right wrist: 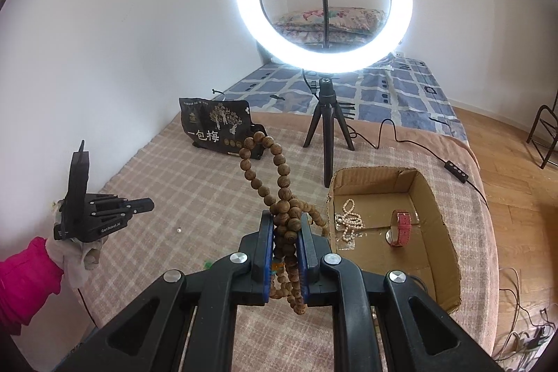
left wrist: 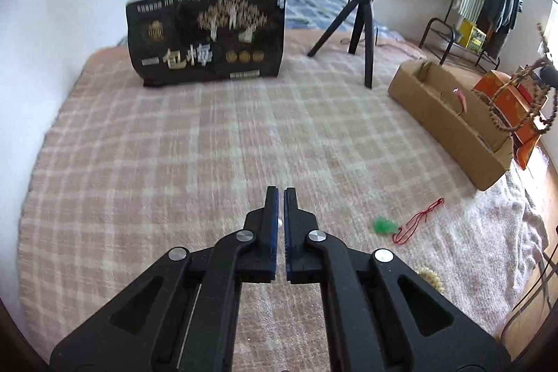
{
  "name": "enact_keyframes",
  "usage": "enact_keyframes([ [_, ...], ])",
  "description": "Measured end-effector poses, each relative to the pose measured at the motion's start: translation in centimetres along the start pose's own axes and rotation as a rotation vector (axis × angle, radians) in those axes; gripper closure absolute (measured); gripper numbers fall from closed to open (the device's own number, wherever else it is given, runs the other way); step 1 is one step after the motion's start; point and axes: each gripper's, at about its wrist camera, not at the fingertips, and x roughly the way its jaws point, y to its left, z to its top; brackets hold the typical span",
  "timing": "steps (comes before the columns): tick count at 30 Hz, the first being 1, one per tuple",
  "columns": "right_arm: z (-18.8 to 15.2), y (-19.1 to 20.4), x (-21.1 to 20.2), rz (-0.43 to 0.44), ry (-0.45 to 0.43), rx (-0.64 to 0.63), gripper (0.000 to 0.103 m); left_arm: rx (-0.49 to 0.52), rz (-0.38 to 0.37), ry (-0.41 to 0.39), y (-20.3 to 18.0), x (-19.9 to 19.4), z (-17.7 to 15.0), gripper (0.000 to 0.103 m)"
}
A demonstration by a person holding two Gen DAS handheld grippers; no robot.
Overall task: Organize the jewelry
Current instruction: 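Close the left tool on the small pearl while the right tool holds the mala up, then carry the pearl in the left tool and mala in the right tool into the box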
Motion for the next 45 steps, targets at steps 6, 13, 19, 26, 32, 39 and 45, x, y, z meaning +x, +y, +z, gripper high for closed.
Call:
enact_keyframes([
  [6, -1.0, 0.0, -0.1, -0.003, 0.018, -0.007, 0.093, -0.035, 0.002, 0.071, 0.1, 3.5, -2.2, 0.101],
  [13, -2.3, -0.6, 0.3, 0.005, 0.029, 0.019, 0.093, -0.032, 0.027, 0.079, 0.2, 5.2, -2.7, 0.097],
  [19, -2.8, -0.6, 0.7, 0.009, 0.043, 0.012, 0.093, -0.014, 0.032, 0.059, 0.1, 5.6, -3.0, 0.065],
  [26, -2.9, -0.3, 0.8, 0.01, 0.043, -0.004, 0.093, 0.011, 0.057, 0.03, -0.2, 5.7, -3.3, 0.077],
  [32, -2.9, -0.4, 0.9, 0.009, 0.042, 0.0, 0.093, 0.016, 0.057, 0.012, -0.2, 5.7, -3.5, 0.094],
  [39, -3.0, -0.5, 0.9, 0.011, 0.039, 0.005, 0.093, 0.036, 0.063, -0.014, -0.9, 4.6, -3.5, 0.095],
  [45, -2.8, -0.9, 0.0, 0.007, 0.008, 0.017, 0.093, 0.037, 0.028, -0.061, -1.8, 2.4, -2.2, 0.095],
])
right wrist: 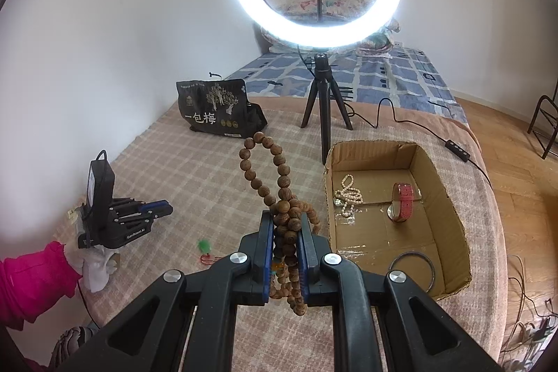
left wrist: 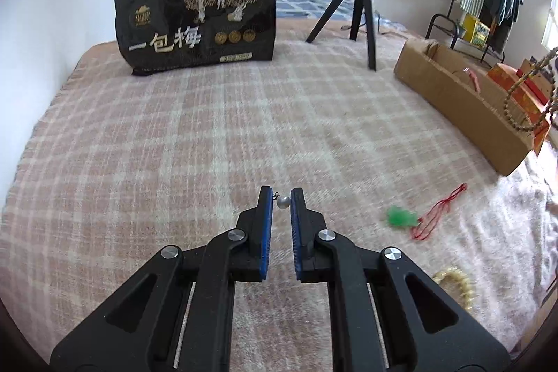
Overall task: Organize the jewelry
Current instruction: 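Carry the pearl in the left tool and mala in the right tool into the box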
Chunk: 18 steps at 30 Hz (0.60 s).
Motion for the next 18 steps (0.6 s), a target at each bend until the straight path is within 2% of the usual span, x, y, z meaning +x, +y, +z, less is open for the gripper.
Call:
enact_keyframes([
  [7, 0.3, -1.3, -1.1, -0.026, -0.027, 0.011, 0.093, 0.022, -0.071, -0.062, -2.7, -2.0, 3.2, 0.095],
  [18, 0.1, -5.1, -2.1, -0.094, -0.042, 0.06, 0.093, 0.111, -0.171, -0.134, -10.1, -2.8, 7.7, 0.095],
])
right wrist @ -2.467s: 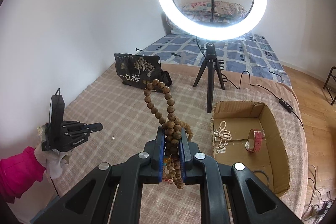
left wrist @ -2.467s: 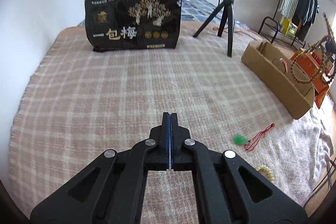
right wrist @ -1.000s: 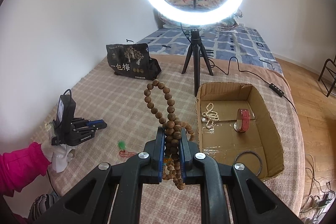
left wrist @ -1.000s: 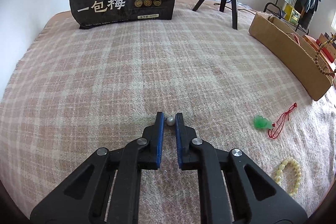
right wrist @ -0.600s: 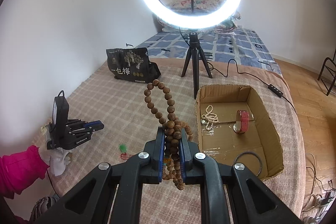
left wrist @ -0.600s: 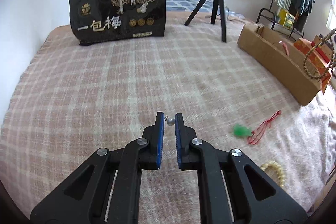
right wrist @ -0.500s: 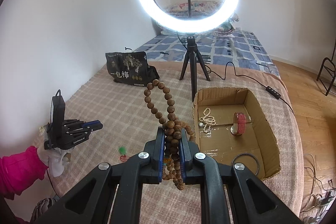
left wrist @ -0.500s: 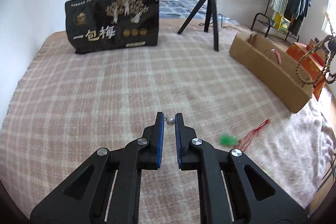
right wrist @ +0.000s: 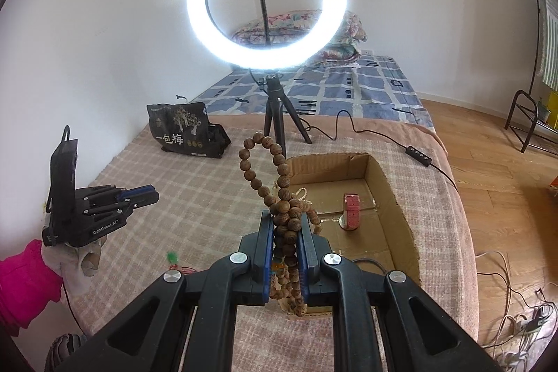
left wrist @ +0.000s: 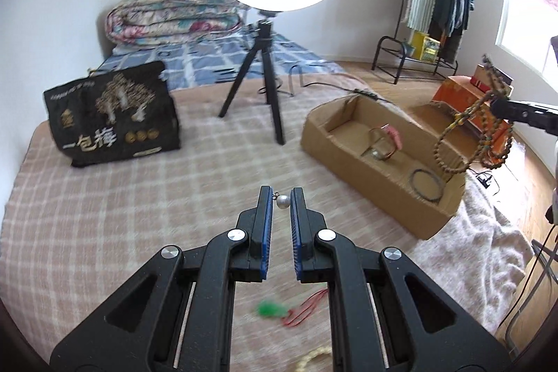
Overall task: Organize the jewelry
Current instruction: 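Carry the pearl in the left tool and mala in the right tool into the box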
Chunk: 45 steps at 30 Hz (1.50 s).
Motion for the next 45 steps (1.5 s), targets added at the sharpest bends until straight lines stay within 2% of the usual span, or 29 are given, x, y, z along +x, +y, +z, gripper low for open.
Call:
enact_keyframes([
  [10, -0.1, -4.1, 1.0, -0.071, 0.025, 0.049, 0.093, 0.069, -0.075, -0.011, -6.7, 2.7, 3.1, 0.095],
  [16, 0.0, -5.5, 2.3, -0.094, 0.048, 0.054, 0.093, 0.116, -0.093, -0.002, -10.1, 4.7, 3.9, 0.095],
  [30, -0.3, -7.3, 5.6, -0.093, 0.101, 0.092, 0.092, 0.102, -0.119, 0.03, -13.0, 7.1, 4.7, 0.095],
  [34, -0.3, -8.0, 5.3, -0.089, 0.081, 0.132, 0.073, 0.091, -0.124, 0.042, -13.2, 7.4, 4.9, 0.095],
  [35, -0.3, -8.2, 5.2, -0.089, 0.076, 0.14, 0.071, 0.092, -0.133, 0.047, -13.3, 7.4, 4.9, 0.091],
  [36, -0.4, -8.2, 5.0, -0.09, 0.072, 0.145, 0.067, 0.095, -0.133, 0.049, -13.4, 7.4, 4.9, 0.085],
  [38, -0.4, -8.3, 4.6, -0.108, 0.065, 0.149, 0.053, 0.102, -0.127, 0.035, -13.6, 7.1, 4.9, 0.052],
  [40, -0.4, -8.2, 4.1, -0.127, 0.055, 0.143, 0.034, 0.106, -0.124, 0.015, -13.8, 6.5, 4.8, 0.05],
  [45, -0.5, -8.0, 2.9, -0.153, 0.049, 0.146, 0.021, 0.107, -0.114, 0.015, -13.7, 5.7, 4.9, 0.05],
])
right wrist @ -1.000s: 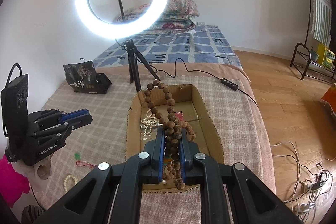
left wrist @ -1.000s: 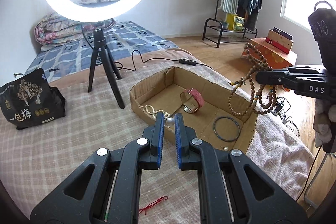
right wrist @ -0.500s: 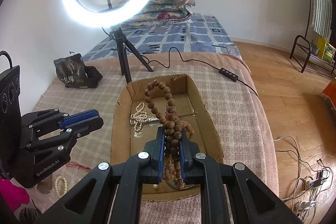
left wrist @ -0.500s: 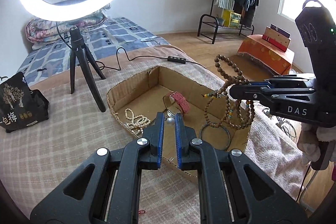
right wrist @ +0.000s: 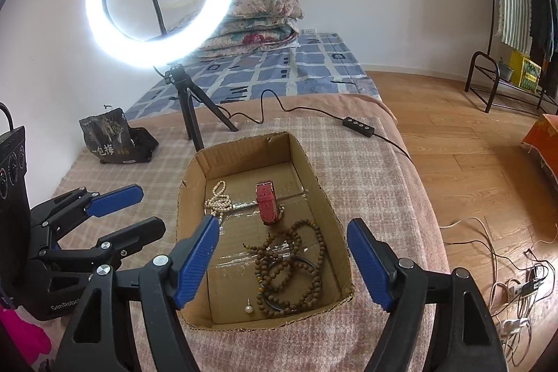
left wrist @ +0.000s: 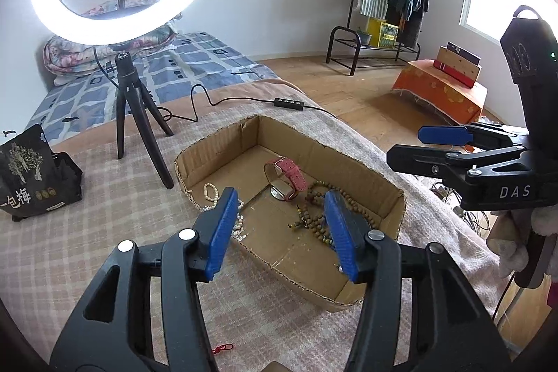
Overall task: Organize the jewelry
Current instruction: 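Carry the pearl in the left tool and mala in the right tool into the box, then open the left tool over the box while the right tool releases the mala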
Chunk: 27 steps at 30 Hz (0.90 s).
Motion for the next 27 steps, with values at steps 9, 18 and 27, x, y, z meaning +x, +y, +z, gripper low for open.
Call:
enact_keyframes([
  [9, -0.2, 0.5, -2.3, -0.023, -0.015, 0.03, 0.012, 0.008, 0.032, -0.017, 0.6, -3.1, -0.1, 0.05],
  [18, -0.7, 3.1, -4.8, -0.016, -0.032, -0.003, 0.01, 0.008, 0.088, -0.053, 1.9, -7.8, -0.5, 0.05],
  [27, -1.7, 6.5, -7.4, 0.004, -0.067, -0.038, 0.005, -0.002, 0.162, -0.115, 3.2, -14.2, -1.7, 0.05],
])
